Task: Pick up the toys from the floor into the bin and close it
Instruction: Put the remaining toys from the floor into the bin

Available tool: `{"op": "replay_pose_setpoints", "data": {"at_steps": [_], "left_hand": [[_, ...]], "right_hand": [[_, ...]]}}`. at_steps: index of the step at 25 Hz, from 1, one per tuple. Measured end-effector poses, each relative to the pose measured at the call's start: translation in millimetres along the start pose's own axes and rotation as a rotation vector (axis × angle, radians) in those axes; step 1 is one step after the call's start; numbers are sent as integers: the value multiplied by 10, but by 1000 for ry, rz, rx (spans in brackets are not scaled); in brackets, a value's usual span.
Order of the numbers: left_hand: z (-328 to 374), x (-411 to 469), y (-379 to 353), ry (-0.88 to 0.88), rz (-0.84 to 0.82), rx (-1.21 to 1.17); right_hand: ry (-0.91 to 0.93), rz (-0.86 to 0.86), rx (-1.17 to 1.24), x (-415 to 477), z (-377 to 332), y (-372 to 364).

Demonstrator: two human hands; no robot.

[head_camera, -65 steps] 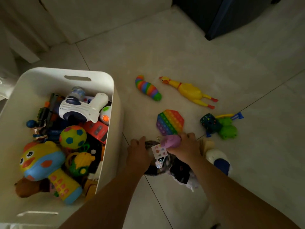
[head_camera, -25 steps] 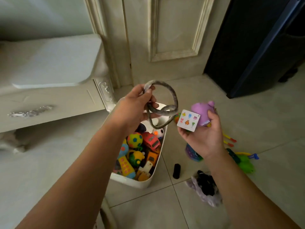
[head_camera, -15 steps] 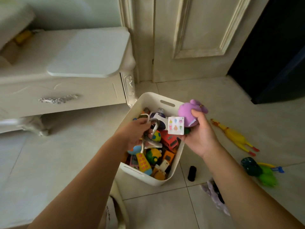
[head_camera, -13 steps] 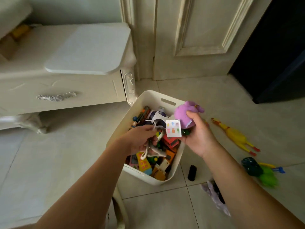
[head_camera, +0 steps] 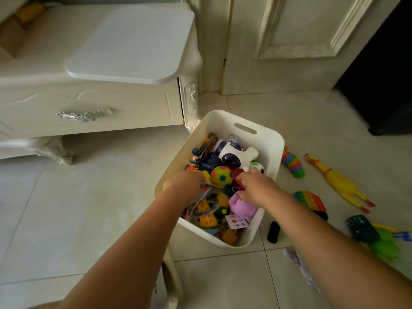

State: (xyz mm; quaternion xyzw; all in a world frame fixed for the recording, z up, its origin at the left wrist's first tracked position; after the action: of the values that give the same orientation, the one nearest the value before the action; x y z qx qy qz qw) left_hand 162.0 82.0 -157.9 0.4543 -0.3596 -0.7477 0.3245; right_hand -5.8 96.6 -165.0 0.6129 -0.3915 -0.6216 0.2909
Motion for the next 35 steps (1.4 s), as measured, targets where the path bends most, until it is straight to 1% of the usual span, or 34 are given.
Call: {"op": "replay_pose_setpoints", "data": {"at_steps": [5, 7, 9, 11, 13, 14, 16, 17, 18, 19, 21, 22, 25, 27, 29, 31, 33, 35], "left_hand": [[-58, -106, 59, 96, 71, -87], [-84, -126, 110, 125, 90, -57], [-169, -109, 68, 154, 20, 45], [-294, -114, -45, 186, -65, 141], [-387, -141, -197, 211, -123, 187], [-421, -146, -256, 224, -128, 199], [-454, -124, -283, 238, -99, 171], [-457, -106, -279, 232, -90, 140], [-458, -77, -285, 218, -89, 121], [-449, -66, -299, 199, -106, 126], [-408, -59, -350, 150, -165, 179], [-370, -53, -398, 125, -204, 213], [-254, -48, -554, 92, -279, 224], [-200, -57, -569, 111, -275, 210], [-146, -32, -425, 138, -206, 205], [13, -2, -155, 143, -102, 174], [369, 43, 111, 78, -13, 151], [928, 29, 300, -33, 88, 78]], "right_hand": [[-61, 212, -16, -48, 15, 50], [-53, 288, -41, -100, -4, 75], [-42, 331, -25, -110, 7, 92], [-21, 371, 50, -116, 13, 155], [61, 315, 178, -131, -84, 159], [116, 273, 238, -164, -171, 160], [196, 245, 296, -271, -333, 248], [198, 219, 308, -299, -360, 282], [178, 144, 312, -304, -361, 260], [153, 19, 291, -309, -369, 158], [142, -225, 94, -370, -425, -238], [152, -269, 1, -399, -452, -422], [155, -178, -37, -365, -495, -607], [141, -155, -41, -356, -449, -601], [119, -116, 79, -369, -334, -428], [113, -10, 328, -412, -159, -114], [88, 109, 633, -485, 163, 204], [1, 212, 882, -552, 670, 377]]}}
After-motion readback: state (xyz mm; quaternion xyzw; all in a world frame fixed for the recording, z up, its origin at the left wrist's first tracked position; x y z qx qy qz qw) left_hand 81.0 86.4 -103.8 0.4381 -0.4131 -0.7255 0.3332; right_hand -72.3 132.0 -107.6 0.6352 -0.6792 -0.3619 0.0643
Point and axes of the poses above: each hand's wrist, its own x-axis towards the middle knuckle, its own y-axis out of the back of the hand, z = x × y, the point moved 10 cm from there along x, towards the middle knuckle, and after that the axes turned 8 degrees about -y, right-handed, at the moved point
